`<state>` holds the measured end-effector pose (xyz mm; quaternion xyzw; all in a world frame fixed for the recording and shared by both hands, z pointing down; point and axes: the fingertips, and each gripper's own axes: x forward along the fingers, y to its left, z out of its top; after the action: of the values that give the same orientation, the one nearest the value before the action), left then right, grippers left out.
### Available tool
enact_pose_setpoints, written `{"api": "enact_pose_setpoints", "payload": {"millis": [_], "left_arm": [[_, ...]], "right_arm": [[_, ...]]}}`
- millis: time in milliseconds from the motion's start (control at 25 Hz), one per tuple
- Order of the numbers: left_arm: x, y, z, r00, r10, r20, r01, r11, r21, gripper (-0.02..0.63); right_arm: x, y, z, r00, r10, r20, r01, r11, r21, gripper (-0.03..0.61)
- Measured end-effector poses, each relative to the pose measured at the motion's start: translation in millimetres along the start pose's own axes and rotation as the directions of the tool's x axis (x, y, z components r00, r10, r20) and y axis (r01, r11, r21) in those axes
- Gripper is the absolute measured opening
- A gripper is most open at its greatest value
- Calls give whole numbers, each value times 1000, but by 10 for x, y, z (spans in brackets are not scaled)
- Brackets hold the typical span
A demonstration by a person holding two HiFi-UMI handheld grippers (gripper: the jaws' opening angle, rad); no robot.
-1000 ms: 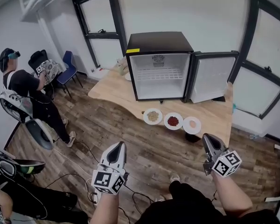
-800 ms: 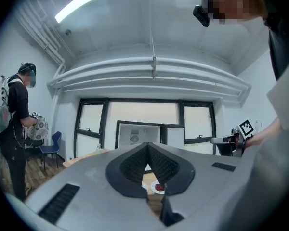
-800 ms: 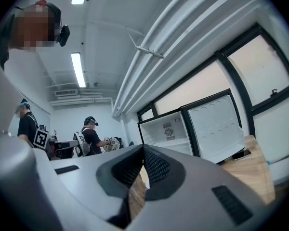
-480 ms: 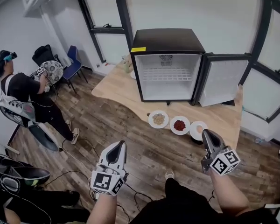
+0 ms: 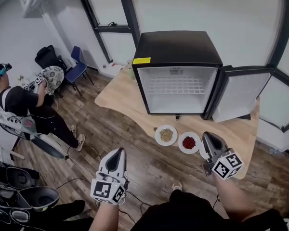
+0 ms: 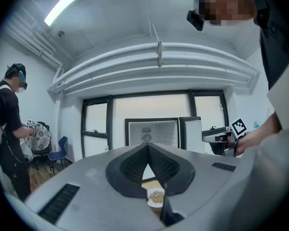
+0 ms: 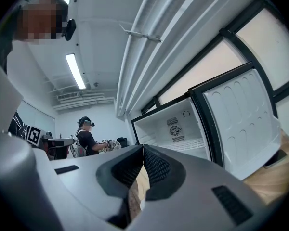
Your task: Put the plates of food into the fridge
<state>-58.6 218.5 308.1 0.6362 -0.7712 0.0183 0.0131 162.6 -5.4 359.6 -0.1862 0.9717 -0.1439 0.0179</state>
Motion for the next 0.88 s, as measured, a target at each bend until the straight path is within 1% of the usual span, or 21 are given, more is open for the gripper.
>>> {"api": "enact_pose_setpoints", "payload": {"millis": [120, 320, 440, 520, 640, 800, 880], "left_arm": [[219, 49, -13, 999, 31, -8, -31, 999, -16, 5], [551, 70, -58, 997, 74, -7, -74, 997, -13, 5], [720, 122, -125, 996, 88, -28, -90, 994, -55, 5], [812, 153, -134, 996, 79, -43, -81, 995, -60, 5], [1013, 213, -120, 998, 59, -36, -61, 996, -59, 5], [1373, 270, -126, 1000, 16, -12, -16, 997, -77, 5], [1601, 270, -117, 1000, -27, 0, 27, 996, -79, 5]], "right_arm": [[225, -191, 0, 1000, 13, 1, -13, 1000, 11, 23], [511, -458, -50, 999, 49, -2, -49, 999, 10, 23], [633, -616, -82, 999, 35, -16, -34, 999, 32, 23], [662, -661, -94, 999, 26, -23, -25, 999, 35, 23], [729, -756, -71, 1000, 11, -13, -10, 1000, 19, 23], [770, -875, 18, 999, -49, 6, 48, 999, 18, 23], [758, -953, 75, 996, -90, 15, 90, 996, 7, 23]]}}
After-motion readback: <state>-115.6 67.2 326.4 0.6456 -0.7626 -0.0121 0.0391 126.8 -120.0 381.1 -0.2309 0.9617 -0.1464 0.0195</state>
